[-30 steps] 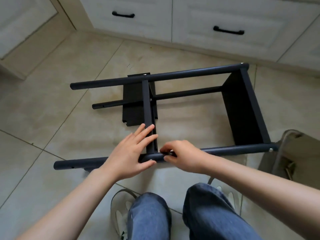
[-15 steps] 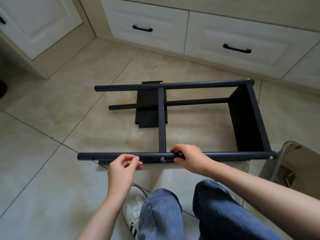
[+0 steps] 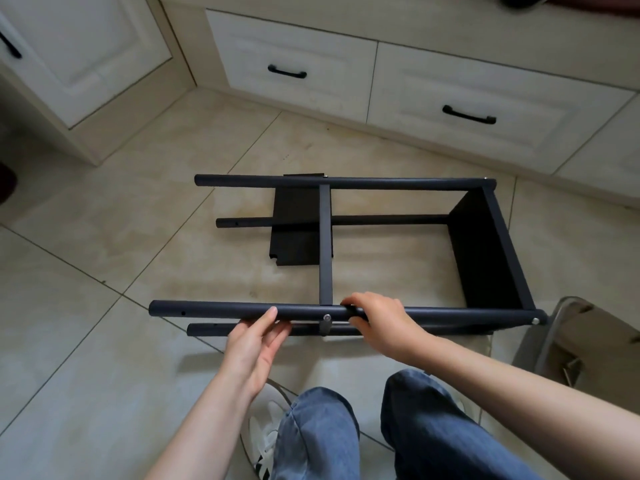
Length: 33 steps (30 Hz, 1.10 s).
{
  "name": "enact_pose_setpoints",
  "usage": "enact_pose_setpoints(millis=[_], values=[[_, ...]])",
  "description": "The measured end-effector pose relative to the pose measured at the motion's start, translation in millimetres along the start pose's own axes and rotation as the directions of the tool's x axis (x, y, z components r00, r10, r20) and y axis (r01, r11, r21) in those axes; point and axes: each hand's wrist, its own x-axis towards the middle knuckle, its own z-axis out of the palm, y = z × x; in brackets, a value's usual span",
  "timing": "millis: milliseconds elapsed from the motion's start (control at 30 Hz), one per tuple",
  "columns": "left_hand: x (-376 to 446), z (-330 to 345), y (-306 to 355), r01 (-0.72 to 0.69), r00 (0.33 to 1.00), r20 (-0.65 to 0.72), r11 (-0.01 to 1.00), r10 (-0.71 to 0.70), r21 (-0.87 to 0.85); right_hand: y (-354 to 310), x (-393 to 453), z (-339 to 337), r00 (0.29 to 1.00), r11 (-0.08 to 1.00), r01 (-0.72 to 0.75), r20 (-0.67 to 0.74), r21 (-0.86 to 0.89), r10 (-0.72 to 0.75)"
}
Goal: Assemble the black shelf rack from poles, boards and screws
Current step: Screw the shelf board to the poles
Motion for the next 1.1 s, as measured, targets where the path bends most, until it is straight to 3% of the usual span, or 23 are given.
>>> enact_pose_setpoints(millis=[300,500,767,967,1100], values=[[-17.1,26.0,19.5,-0.124,0.991,0.05,0.991,0.122,0.048,-15.6,-11.0,-29.0,0.993,0.997,-0.075,-0.09,-0.03,0.072],[-45.2,55.4,51.0,-0.266,0.958,0.141,0.958,0.25,0.11,-36.3,-22.9,-77.6,0.985,0.999,-0.019,-0.173,0.049,0.027],[-91.6,115.9,77.4,-0.486,0.86,0.296,0.844,0.416,0.225,-38.1,-62.0,-130.4,0.96,0.981,0.08,-0.28,0.175,-0.028],[-124.7,161.1,76.6,-0.586,0.78,0.445,0.764,0.441,0.27,-21.8,-86.5,-136.7,0.951,0.92,0.093,-0.309,0.381,0.032],[-146.7,181.5,72.1,-0.677,0.711,0.554,0.634,0.434,0.373,-15.8,-97.3,-134.3,0.941,0.877,0.084,-0.328,0.473,0.087]])
